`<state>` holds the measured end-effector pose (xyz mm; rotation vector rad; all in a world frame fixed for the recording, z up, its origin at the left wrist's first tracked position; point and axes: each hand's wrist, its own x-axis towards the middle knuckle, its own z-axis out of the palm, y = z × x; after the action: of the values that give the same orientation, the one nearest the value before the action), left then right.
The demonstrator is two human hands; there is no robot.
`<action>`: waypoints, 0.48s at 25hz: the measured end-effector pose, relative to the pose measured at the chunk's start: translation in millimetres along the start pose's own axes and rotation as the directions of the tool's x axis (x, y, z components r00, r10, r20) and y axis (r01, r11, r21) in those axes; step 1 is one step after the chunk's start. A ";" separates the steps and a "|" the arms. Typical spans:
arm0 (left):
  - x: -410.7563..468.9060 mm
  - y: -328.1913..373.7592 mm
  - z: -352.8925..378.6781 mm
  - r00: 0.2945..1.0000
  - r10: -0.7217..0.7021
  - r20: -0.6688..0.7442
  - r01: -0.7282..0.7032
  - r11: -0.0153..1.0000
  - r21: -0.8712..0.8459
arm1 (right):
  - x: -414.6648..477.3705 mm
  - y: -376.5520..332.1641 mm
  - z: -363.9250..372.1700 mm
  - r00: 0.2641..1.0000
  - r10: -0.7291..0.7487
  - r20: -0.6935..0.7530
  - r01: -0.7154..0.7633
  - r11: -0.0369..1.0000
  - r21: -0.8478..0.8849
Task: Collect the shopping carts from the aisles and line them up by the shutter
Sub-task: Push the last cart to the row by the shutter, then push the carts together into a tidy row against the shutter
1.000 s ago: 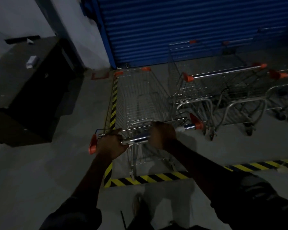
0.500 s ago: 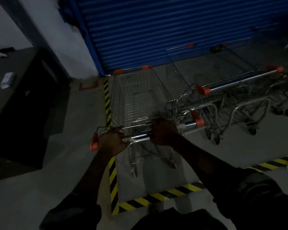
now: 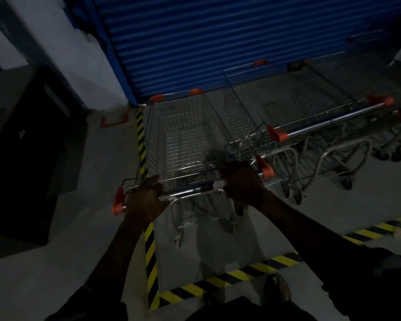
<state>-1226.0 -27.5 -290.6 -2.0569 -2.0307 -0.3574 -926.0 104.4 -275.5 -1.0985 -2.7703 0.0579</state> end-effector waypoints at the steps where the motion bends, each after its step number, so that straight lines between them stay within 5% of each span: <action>1: 4.5 13.3 0.3 1.000 0.016 0.023 -0.017 1.000 0.011 | -1.1 8.7 -1.0 1.000 -0.019 0.004 0.019 1.000 -0.016; 4: 19.8 60.4 3.4 0.994 -0.043 0.099 0.047 0.998 -0.031 | -1.2 22.8 -3.4 0.997 -0.077 -0.022 0.077 0.997 0.018; 9: 34.0 99.6 7.2 0.996 -0.086 0.011 0.086 0.996 -0.005 | -5.4 52.9 -13.0 0.997 -0.074 0.020 0.070 0.985 0.154; 12: 39.8 104.6 17.5 0.982 -0.168 0.089 0.157 0.981 0.116 | -8.9 71.8 -15.0 0.973 -0.231 -0.030 0.233 0.959 0.163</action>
<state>-1120.8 14.4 -293.2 -1.8855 -2.2311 -0.1723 -868.4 150.4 -268.7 -0.7276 -2.8030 0.2470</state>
